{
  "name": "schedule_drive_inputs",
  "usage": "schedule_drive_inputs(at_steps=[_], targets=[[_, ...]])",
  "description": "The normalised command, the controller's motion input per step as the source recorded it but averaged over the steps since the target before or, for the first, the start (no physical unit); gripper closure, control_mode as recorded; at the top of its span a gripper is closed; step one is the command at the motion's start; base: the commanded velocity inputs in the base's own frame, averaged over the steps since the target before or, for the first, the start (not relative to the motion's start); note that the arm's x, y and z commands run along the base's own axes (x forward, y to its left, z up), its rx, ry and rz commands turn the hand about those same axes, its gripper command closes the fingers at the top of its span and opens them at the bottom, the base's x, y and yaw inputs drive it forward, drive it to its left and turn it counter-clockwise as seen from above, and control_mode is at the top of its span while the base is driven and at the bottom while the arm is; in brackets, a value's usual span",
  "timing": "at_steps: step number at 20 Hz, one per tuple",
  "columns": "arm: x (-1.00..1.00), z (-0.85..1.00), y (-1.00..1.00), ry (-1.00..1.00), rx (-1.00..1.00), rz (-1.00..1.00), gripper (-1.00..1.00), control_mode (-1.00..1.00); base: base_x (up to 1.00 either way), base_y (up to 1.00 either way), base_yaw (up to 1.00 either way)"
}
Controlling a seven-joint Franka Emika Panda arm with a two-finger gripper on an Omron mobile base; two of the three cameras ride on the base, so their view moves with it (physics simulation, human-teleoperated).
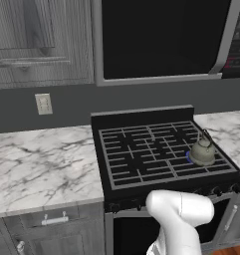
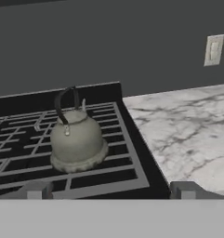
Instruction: The kettle is done boiling. Turn off the stove, then wait for 300 timesteps before moving the kettle to the dining table.
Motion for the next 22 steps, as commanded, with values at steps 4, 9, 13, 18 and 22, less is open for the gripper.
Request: schedule_drive_inputs(at_steps=[4,9,13,18,22], targets=[[-0.04,-0.32,-0.36,-0.11,0.0,0.0,-1.0,-1.0,0.0,0.0,0.0],[0.0,-0.3,-0.23,-0.06,0.0,0.0,-1.0,-1.0,0.0,0.0,0.0],[0.0,-0.4,-0.14,-0.04,0.0,0.0,-1.0,-1.0,0.0,0.0,0.0],[0.0,-0.44,-0.08,-0.06,0.0,0.01,-1.0,-1.0,0.0,0.0,0.0],[0.02,-0.39,-0.05,-0.07,0.0,0.02,-1.0,-1.0,0.0,0.0,0.0]])
